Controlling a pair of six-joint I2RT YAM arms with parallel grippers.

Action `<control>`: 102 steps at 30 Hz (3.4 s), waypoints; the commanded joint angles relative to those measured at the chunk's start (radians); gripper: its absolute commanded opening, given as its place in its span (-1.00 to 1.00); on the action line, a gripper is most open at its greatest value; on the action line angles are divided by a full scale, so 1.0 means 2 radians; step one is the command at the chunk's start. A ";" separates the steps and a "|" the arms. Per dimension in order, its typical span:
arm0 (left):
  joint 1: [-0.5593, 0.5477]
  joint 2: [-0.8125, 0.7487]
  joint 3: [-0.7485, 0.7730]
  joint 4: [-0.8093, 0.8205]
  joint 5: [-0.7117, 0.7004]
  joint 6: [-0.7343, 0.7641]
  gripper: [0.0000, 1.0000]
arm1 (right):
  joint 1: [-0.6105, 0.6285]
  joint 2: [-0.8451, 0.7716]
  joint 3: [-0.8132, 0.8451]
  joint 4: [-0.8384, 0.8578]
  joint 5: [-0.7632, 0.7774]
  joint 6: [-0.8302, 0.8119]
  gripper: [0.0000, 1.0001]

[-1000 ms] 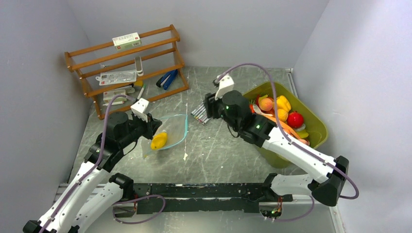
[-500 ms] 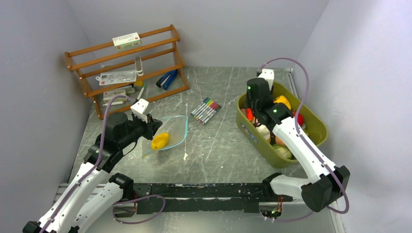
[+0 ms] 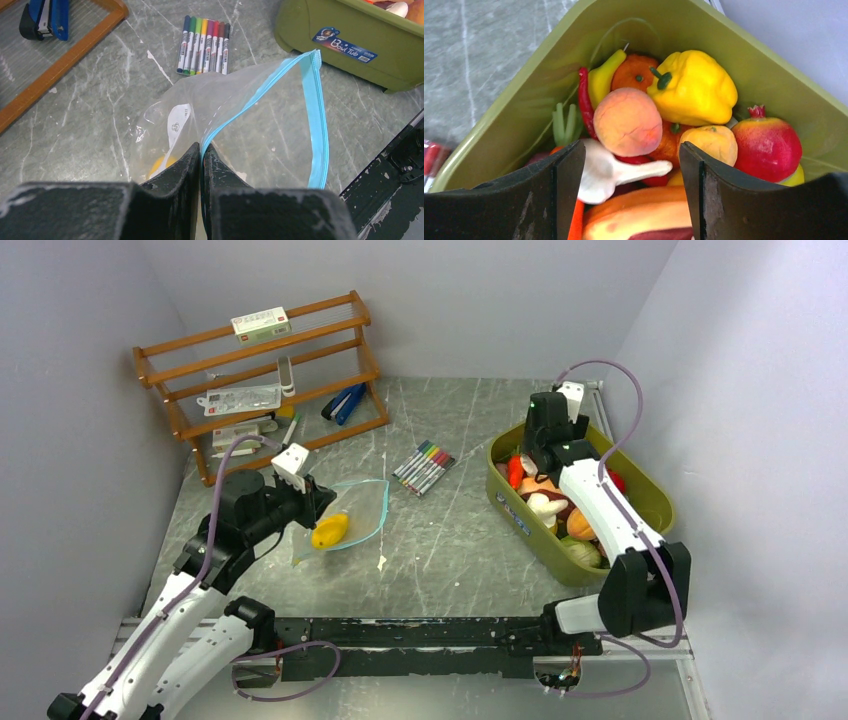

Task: Place the food in the zip-top bag and seal the zipper
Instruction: Pick up the fake fruit from the bin, then place the fake fruit in the zipper food storage bag.

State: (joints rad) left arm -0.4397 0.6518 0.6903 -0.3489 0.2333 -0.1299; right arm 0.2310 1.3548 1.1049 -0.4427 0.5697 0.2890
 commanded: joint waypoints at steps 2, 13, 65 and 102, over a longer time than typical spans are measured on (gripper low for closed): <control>0.002 -0.012 0.006 0.007 0.012 0.004 -0.86 | -0.032 0.024 -0.005 0.041 -0.024 -0.009 0.42; 0.002 -0.015 0.008 0.006 0.013 0.006 -0.86 | -0.059 0.044 -0.023 0.055 -0.089 -0.007 0.55; 0.002 -0.031 0.003 0.009 0.002 0.003 -0.86 | 0.012 -0.091 0.003 0.015 -0.146 0.014 -0.06; 0.002 0.015 0.006 0.022 -0.018 -0.025 -0.86 | 0.408 -0.096 -0.028 0.241 -0.343 0.049 -0.01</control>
State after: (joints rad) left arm -0.4397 0.7013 0.6949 -0.3347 0.2020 -0.1905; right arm 1.0077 1.1271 1.0313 -0.0532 -0.1085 0.4026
